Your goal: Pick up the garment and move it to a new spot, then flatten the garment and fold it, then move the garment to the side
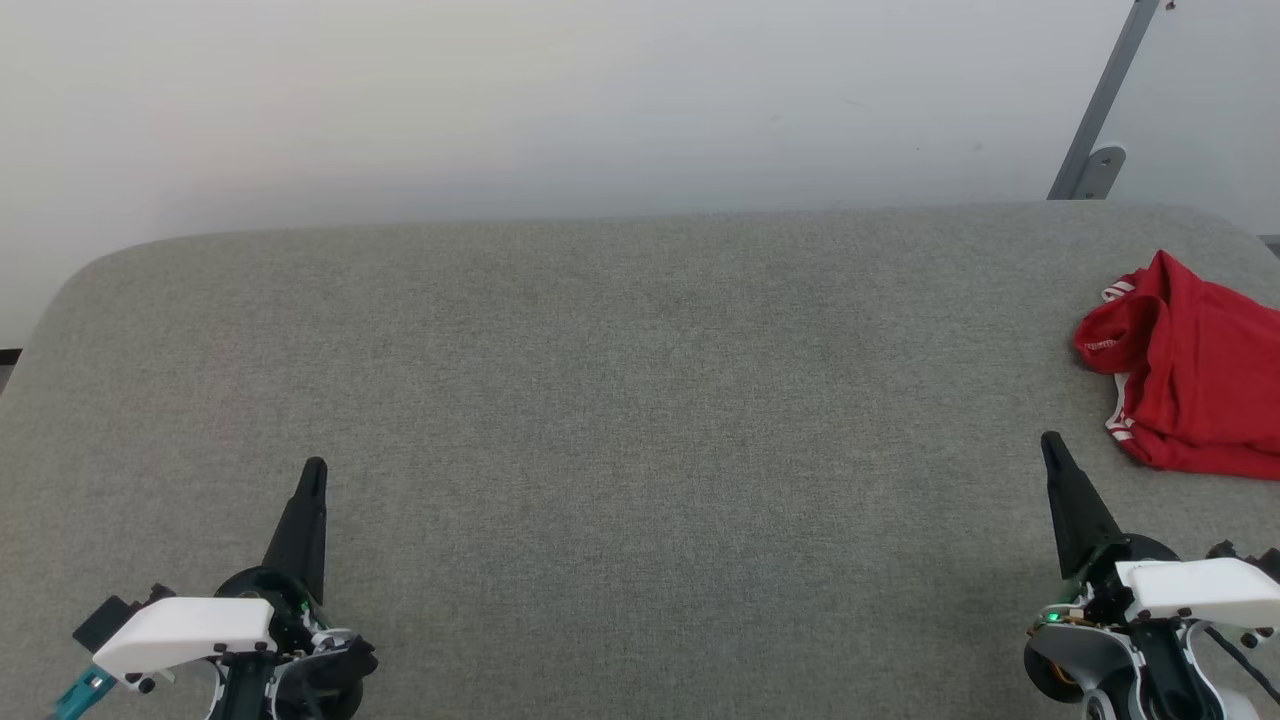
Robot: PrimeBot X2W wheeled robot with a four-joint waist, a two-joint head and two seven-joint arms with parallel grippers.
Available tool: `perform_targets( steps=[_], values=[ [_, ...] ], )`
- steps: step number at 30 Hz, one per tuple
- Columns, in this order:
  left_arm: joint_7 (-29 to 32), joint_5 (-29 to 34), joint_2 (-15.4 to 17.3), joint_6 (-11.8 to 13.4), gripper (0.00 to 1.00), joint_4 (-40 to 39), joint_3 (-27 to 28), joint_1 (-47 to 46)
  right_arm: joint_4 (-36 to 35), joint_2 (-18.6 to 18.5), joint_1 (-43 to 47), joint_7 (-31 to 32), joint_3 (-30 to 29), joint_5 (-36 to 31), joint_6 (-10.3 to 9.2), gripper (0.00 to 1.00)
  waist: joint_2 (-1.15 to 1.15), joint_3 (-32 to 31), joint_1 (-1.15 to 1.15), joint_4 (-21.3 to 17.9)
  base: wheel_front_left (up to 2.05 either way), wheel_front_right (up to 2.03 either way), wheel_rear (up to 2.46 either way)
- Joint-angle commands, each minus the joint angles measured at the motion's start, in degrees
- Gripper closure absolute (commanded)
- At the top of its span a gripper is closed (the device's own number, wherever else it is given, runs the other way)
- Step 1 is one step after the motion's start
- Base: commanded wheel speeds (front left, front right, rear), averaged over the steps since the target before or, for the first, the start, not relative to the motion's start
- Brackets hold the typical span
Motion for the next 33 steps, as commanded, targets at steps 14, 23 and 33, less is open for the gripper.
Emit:
perform_targets(
  steps=[14,23,33],
  values=[
    [0.23,0.23,-0.15,-0.32,1.00,0.00,0.24,-0.76,0.03,0.09,-0.29,0.10,-0.02,0.12,0.00,1.00,0.00,0.00,0.00,0.00,0.00,0.00,0.00],
    [0.28,0.23,-0.17,-0.32,1.00,0.01,0.27,-0.76,0.02,0.09,-0.29,0.10,-0.02,0.12,0.00,1.00,0.00,0.00,0.00,0.00,0.00,0.00,0.00],
    [0.32,0.29,-0.19,-0.33,1.00,0.01,0.30,-0.77,0.03,0.09,-0.29,0.10,-0.03,0.11,0.00,1.00,0.00,0.00,0.00,0.00,0.00,0.00,0.00]
  ],
)
